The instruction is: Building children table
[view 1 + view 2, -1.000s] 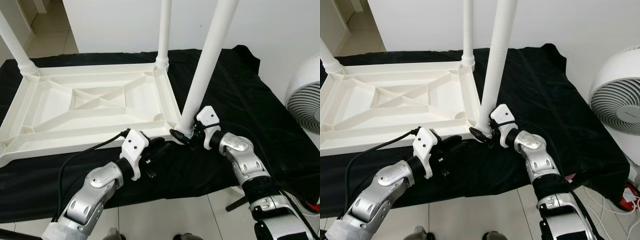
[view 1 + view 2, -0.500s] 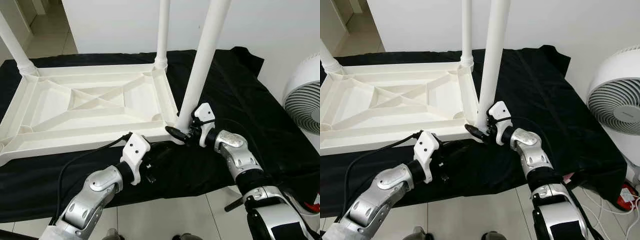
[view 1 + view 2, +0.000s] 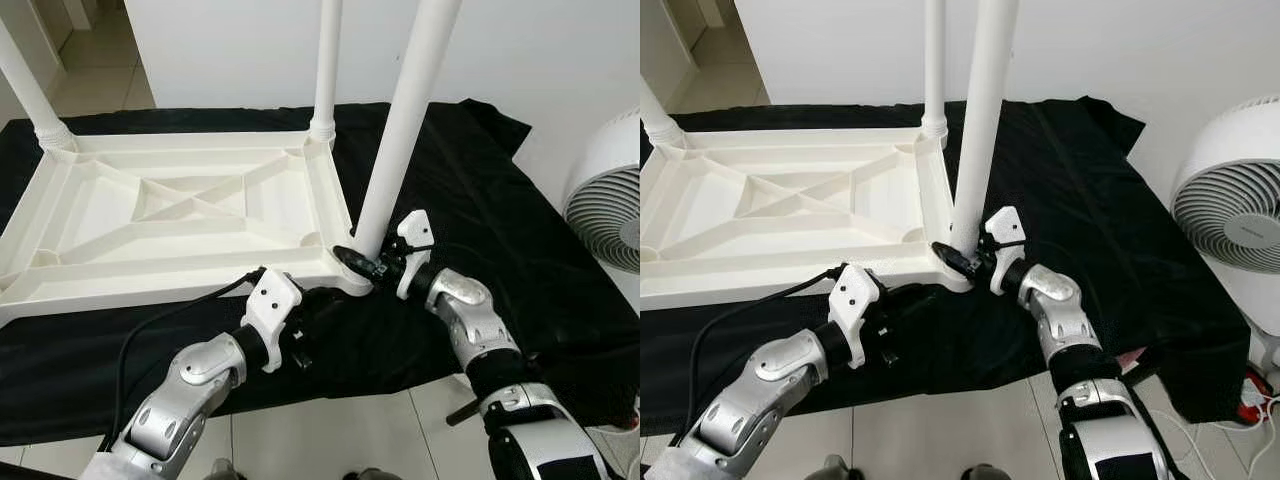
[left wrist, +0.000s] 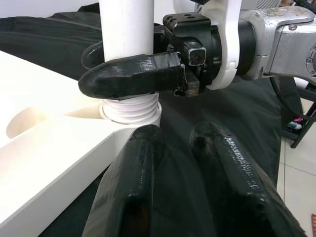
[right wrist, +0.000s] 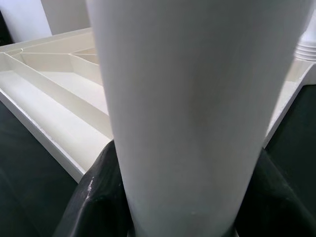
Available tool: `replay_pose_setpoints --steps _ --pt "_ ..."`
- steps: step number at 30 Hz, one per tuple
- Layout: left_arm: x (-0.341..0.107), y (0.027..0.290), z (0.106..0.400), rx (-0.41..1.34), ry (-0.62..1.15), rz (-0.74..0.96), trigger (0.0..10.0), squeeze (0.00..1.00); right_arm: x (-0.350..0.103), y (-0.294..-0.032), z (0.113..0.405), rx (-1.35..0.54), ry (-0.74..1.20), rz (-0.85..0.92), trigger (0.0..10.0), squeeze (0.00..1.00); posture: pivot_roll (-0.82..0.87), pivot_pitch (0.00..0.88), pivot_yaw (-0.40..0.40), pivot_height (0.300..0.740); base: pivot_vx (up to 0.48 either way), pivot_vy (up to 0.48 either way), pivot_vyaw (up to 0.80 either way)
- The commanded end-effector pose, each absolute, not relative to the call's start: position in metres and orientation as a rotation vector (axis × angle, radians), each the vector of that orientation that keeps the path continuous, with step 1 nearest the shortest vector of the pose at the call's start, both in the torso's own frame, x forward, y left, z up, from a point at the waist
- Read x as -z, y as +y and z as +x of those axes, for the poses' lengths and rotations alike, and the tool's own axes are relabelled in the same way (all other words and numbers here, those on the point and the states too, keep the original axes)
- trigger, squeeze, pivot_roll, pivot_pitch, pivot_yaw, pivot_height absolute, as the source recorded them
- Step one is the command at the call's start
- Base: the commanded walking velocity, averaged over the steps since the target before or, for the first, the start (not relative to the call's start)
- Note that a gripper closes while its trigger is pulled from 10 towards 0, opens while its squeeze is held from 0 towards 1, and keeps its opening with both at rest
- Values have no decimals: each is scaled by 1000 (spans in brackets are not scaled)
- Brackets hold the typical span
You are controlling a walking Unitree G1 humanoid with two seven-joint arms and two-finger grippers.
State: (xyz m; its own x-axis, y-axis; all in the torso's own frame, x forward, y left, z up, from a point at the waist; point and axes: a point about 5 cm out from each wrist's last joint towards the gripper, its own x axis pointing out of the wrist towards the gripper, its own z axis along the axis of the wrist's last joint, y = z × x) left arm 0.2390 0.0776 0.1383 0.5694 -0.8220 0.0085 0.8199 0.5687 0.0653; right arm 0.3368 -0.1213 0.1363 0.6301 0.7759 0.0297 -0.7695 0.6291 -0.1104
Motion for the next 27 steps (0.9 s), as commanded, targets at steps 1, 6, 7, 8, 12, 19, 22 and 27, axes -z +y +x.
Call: replay_pose_setpoints --steps 1,6,7,8,12,19,22,27 --pt "-136 75 233 1043 -22 53 10000 0 -119 -116 327 -852 -13 -46 10000 0 -4 46 -16 740 0 0 0" --pt "-135 75 234 1049 -21 54 10000 0 -119 -118 323 -593 3 -74 10000 0 -11 47 -14 740 0 0 0" --pt "-135 75 234 1049 -21 54 10000 0 -119 -118 323 -593 3 -74 10000 0 -11 47 -14 740 0 0 0" --pt "-135 75 234 1050 -21 54 10000 0 -118 -119 324 -551 18 -72 10000 0 -11 47 -14 740 0 0 0" --pt "-135 74 235 1056 -21 53 10000 0 -116 -121 322 -322 53 -13 10000 0 -20 49 -11 740 0 0 0" --pt "-136 73 237 1066 -24 57 10000 0 -123 -100 304 -93 43 46 10000 0 -24 46 -8 740 0 0 0" --pt "-137 73 238 1067 -25 58 10000 0 -131 -94 304 -127 0 55 10000 0 -24 47 -8 740 0 0 0" --pt "-138 73 239 1064 -30 58 10000 0 -147 -87 305 -191 -72 50 10000 702 -24 50 -11 740 0 0 0"
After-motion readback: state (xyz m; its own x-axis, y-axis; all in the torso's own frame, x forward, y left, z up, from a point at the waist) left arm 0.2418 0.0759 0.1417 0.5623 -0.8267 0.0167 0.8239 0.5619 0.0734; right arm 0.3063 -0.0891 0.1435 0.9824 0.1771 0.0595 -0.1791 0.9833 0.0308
